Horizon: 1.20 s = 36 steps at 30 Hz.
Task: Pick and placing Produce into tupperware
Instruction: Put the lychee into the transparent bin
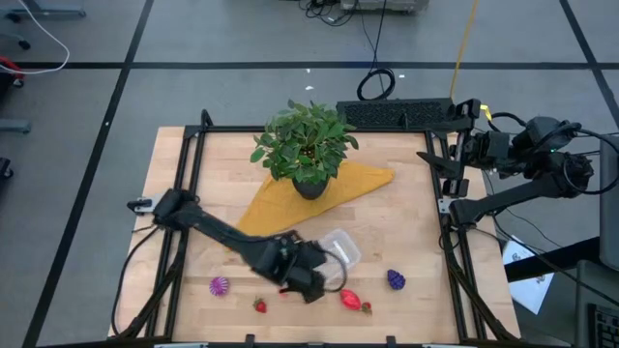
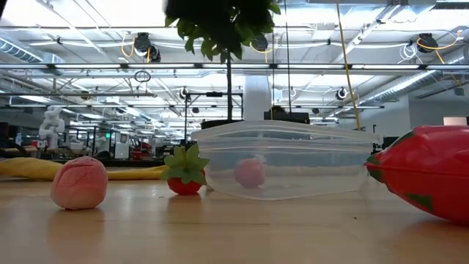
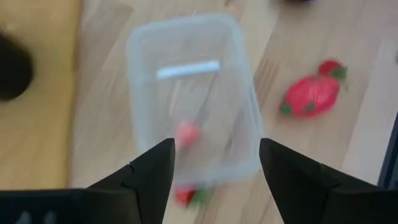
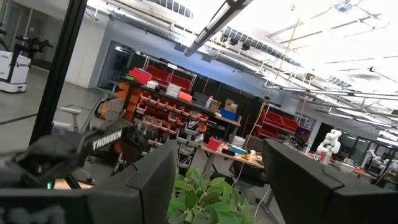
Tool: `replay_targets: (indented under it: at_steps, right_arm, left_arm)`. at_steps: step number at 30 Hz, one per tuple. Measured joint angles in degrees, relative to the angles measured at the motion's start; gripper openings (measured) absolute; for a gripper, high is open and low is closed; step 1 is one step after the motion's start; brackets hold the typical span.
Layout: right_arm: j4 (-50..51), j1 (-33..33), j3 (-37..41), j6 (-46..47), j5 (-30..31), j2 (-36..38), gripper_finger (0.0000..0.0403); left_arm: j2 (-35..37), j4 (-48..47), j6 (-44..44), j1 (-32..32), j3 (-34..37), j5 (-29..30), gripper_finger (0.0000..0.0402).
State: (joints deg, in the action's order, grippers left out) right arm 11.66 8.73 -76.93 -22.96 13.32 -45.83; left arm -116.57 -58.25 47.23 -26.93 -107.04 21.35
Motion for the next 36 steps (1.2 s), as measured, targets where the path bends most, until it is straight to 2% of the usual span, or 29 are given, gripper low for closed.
replay_targets:
  at_steps: [5, 10, 25, 36]
  right_arm:
    - [0.22, 0.0, 0.0, 0.0, 0.0, 0.01, 0.0228]
    - [0.16, 0.0, -0.01, 0.0, 0.0, -0.08, 0.0228]
    - [-0.24, 0.0, 0.0, 1.29, -0.02, -1.1, 0.0228]
    - [-0.23, 0.0, 0.0, 1.31, -0.02, -1.15, 0.0228]
  left_arm:
    - [1.32, -9.35, 11.9, -4.9, 0.0, 2.01, 0.0241]
    - [-0.11, -10.51, 18.14, -8.51, 0.02, -2.51, 0.0242]
    - [-6.71, -10.79, 21.04, -9.13, 0.07, -11.55, 0.0241]
    - [-9.0, -12.74, 23.7, -9.36, 0.09, -13.35, 0.0241]
